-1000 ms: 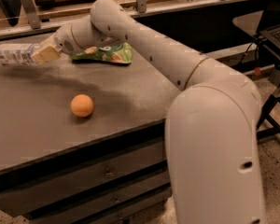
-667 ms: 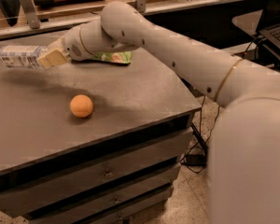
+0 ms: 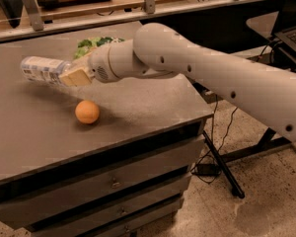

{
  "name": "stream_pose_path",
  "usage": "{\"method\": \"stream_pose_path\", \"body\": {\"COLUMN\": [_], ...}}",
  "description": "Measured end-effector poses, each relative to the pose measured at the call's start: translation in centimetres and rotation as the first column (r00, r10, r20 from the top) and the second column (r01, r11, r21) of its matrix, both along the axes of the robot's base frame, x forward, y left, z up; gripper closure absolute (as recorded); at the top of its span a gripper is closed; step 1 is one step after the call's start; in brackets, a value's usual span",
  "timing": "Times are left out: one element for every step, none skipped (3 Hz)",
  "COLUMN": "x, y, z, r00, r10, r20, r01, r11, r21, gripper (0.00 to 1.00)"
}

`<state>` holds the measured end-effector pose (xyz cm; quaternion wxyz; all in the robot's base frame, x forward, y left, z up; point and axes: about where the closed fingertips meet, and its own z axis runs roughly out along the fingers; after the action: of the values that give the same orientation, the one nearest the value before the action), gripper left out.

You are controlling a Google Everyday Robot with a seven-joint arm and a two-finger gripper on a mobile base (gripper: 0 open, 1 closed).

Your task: Move blue plastic bottle near orange

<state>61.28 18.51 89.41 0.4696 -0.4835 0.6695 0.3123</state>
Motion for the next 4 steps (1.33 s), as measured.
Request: {"method": "stream_pose_path", "body": {"x": [-0.2, -0.2, -0.2, -0.3], "y": [-3.0, -3.0, -4.9, -8.2], "z": [1.5, 1.5, 1.3, 2.0], "r00": [0.9987, 0.9987, 0.9997, 0.9996], "r10": [-0.031, -0.031, -0.008, 0.009], "r20": [0.041, 0.041, 0.024, 0.028], "r01": [0.031, 0.031, 0.008, -0.011], "r11": [0.999, 0.999, 1.0, 0.999], "r21": [-0.01, -0.01, 0.017, 0.042], "gripper": [1.0, 1.0, 1.0, 1.0]}}
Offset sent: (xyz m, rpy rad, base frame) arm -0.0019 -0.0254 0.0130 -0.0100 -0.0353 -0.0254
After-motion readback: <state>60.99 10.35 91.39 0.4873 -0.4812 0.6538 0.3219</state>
